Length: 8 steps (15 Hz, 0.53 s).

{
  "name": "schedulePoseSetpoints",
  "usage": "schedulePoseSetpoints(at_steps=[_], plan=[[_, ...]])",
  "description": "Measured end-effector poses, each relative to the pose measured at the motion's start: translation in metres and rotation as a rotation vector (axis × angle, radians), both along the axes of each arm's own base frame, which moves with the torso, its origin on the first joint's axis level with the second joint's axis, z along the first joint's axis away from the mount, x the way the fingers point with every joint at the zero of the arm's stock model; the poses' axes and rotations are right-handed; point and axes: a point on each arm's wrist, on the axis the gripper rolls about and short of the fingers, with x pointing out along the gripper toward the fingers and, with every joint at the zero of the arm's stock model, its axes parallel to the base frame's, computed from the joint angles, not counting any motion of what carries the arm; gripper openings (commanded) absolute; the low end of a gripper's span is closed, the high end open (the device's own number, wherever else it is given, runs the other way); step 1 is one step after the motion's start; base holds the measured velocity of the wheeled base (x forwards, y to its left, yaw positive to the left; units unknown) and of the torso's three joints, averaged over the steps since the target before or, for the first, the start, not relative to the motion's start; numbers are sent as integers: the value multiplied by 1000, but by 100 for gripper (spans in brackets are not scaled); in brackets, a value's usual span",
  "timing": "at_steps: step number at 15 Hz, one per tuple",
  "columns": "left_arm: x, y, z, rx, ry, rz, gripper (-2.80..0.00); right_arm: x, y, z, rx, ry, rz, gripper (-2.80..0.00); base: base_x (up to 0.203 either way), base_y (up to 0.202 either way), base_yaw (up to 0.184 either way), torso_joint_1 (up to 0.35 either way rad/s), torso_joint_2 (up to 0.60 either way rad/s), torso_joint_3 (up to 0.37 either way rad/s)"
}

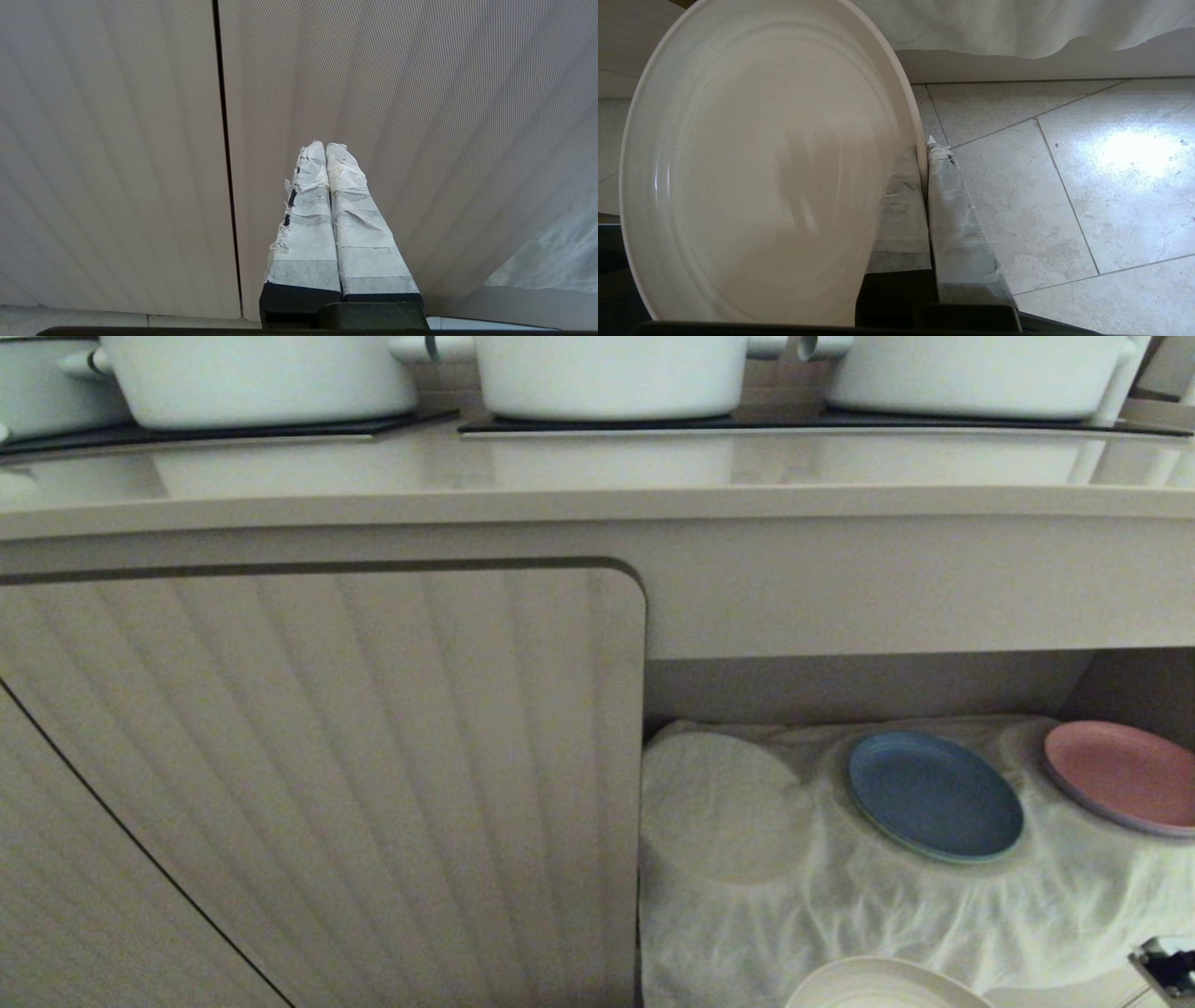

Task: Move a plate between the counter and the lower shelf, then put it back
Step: Put the plate

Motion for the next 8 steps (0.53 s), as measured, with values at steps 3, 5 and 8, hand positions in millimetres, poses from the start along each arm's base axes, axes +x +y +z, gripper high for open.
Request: schedulePoseSetpoints(at_steps=[3, 5, 8], plan=[[0, 0, 0, 0, -1, 0, -280, 0, 0, 0, 0, 0, 2, -280, 0, 0, 0, 0, 0, 0], [0, 0, 0, 0, -1, -1, -280, 0, 0, 0, -1, 2, 1, -280, 1, -24, 7, -1, 1, 3], [0, 0, 0, -1, -1, 0, -280, 0, 0, 0, -1, 2, 1, -280, 0, -157, 5, 1, 3, 0]])
